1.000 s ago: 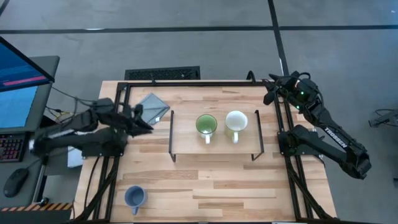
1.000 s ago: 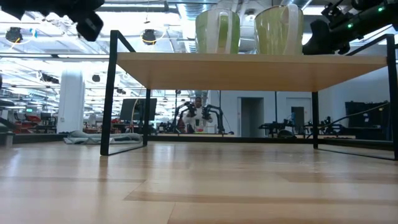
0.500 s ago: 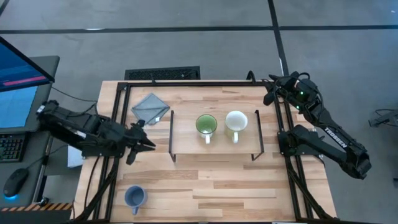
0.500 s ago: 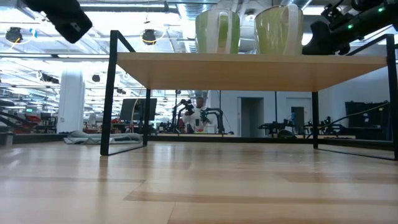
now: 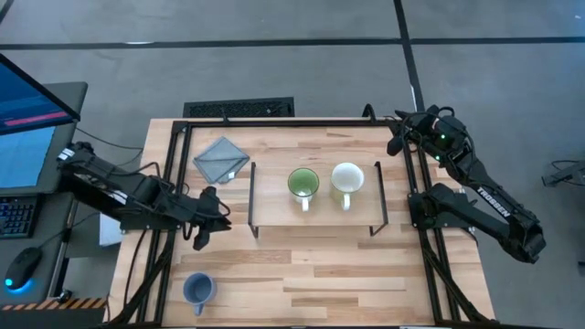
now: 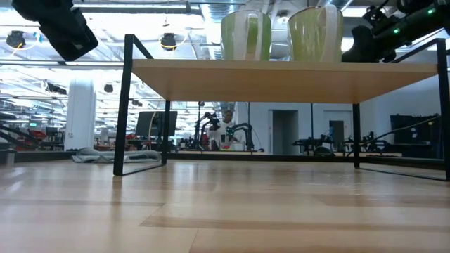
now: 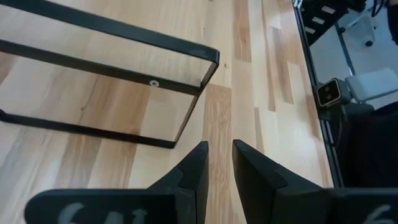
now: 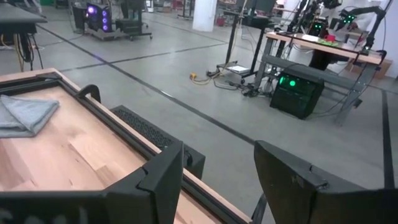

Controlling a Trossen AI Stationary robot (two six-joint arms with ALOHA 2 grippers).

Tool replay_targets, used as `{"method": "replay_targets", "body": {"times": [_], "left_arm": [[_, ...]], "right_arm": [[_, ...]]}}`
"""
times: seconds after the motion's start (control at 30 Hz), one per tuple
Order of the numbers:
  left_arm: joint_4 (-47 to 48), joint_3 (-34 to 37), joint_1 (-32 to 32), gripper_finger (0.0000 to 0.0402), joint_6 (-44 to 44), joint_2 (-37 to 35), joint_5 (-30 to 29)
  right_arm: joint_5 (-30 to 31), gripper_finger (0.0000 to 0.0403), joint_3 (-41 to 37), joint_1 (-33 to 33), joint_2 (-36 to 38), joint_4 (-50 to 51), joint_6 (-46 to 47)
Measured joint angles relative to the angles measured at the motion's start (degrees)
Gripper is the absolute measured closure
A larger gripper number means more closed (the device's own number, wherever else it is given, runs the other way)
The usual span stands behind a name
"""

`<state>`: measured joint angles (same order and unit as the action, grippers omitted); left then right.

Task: Stack small to large cups/mugs on shelf
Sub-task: Put the blue mug on the shelf

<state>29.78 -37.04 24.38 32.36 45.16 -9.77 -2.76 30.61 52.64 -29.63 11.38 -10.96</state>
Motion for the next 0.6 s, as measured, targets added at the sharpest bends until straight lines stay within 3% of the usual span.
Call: {"method": "replay_targets", "body": {"times": [0.3, 0.6], "left_arm": [[0.3, 0.0, 0.0, 0.0333, 0.2, -0.1, 0.9], [1.4, 0.0, 0.0, 0.0242, 0.1, -0.1, 0.0]], "right_arm": [[0.0, 0.0182, 0.0, 0.0, 0.0, 0.1, 0.0], [0.0, 0.0182, 0.0, 0.0, 0.0, 0.2, 0.0]]}}
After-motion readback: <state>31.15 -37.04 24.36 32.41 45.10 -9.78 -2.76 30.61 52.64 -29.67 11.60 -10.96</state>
